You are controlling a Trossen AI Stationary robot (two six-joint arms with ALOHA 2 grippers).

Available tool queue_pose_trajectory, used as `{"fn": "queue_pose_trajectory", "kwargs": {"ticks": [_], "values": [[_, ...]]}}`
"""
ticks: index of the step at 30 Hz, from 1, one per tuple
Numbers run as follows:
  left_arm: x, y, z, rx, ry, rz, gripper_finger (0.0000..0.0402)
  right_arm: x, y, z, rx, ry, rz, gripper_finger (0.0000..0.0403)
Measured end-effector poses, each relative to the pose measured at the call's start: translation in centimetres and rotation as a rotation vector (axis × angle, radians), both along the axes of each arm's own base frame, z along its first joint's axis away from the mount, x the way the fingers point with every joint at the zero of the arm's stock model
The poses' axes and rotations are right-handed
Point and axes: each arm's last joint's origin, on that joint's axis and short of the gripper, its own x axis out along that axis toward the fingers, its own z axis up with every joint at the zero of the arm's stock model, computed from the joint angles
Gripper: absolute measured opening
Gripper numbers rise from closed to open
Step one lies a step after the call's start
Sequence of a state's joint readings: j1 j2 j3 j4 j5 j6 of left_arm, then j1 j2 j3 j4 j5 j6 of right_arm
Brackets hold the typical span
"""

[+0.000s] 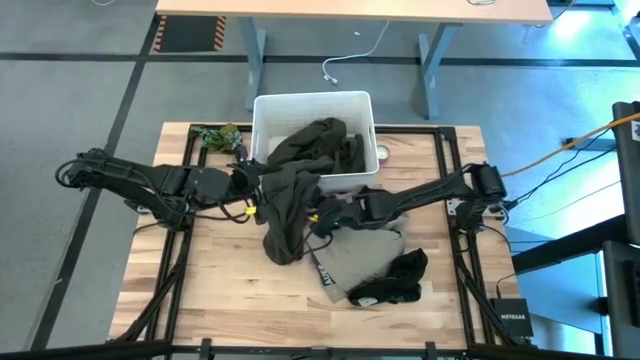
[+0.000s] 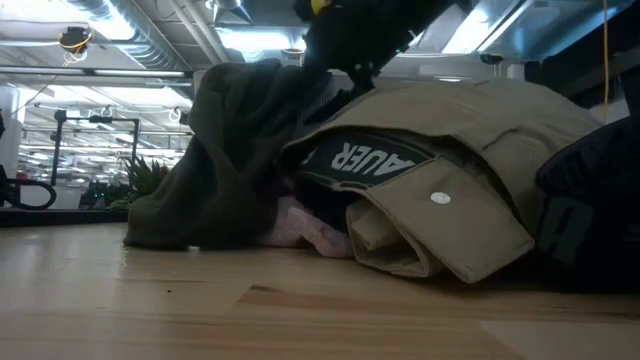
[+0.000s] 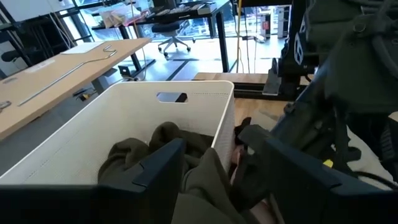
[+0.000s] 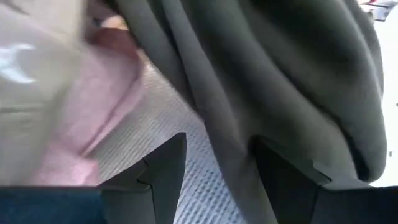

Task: Sort clothes
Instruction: Put the black jacket into the white bin

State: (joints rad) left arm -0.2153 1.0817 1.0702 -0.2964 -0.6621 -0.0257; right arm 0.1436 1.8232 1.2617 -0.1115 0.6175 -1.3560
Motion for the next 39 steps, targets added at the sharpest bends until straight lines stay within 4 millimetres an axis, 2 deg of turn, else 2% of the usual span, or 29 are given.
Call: {"fn": "queue_pose_trajectory", "kwargs": {"ticks": [7, 11, 14, 18, 19, 23, 26, 29, 33, 36, 39], "values": [[0.0, 0.0, 0.0, 0.000, -0.001, 0.000, 0.0209, 1.2, 0.2, 1.0, 0.014, -0.180, 0.021, 0.0203], [0.0, 0.0, 0.0, 0.000, -0.001, 0.000, 0.0209, 1.6, 0.3, 2.1, 0.075, -0.330, -0.007, 0.0175], [0.0, 0.0, 0.0, 0.000, -0.001, 0.000, 0.0209, 1.7, 0.2, 2.3, 0.112, -0.369, -0.034, 0.0127], [0.0, 0.0, 0.0, 0.003, -0.003, 0.011, 0.0209, 1.5, 0.1, 2.8, 0.146, -0.411, -0.079, 0.0026], [0.0, 0.1, 0.1, 0.006, -0.008, 0.023, 0.0209, 1.3, 0.0, 3.2, 0.154, -0.426, -0.085, 0.0016], [-0.1, 0.2, 0.3, 0.033, -0.029, 0.084, 0.0209, 0.6, -0.2, 5.7, 0.175, -0.546, -0.161, 0.0027], [-0.1, 0.3, 0.5, 0.046, -0.040, 0.105, 0.0209, -0.3, -0.8, 8.1, 0.176, -0.609, -0.189, 0.0014], [-0.1, 0.3, 0.6, 0.045, -0.048, 0.109, 0.0209, -1.5, -2.2, 11.1, 0.182, -0.697, -0.227, 0.0009], [-0.1, 0.3, 0.6, 0.043, -0.048, 0.109, 0.0209, -3.3, -5.3, 15.1, 0.167, -0.826, -0.328, 0.0013], [-0.1, 0.3, 0.6, 0.043, -0.048, 0.109, 0.0209, -4.3, -7.9, 17.0, 0.148, -0.889, -0.392, 0.0007], [-0.1, 0.3, 0.6, 0.043, -0.049, 0.109, 0.0209, -5.1, -10.5, 18.1, 0.139, -0.945, -0.461, 0.0008]]}}
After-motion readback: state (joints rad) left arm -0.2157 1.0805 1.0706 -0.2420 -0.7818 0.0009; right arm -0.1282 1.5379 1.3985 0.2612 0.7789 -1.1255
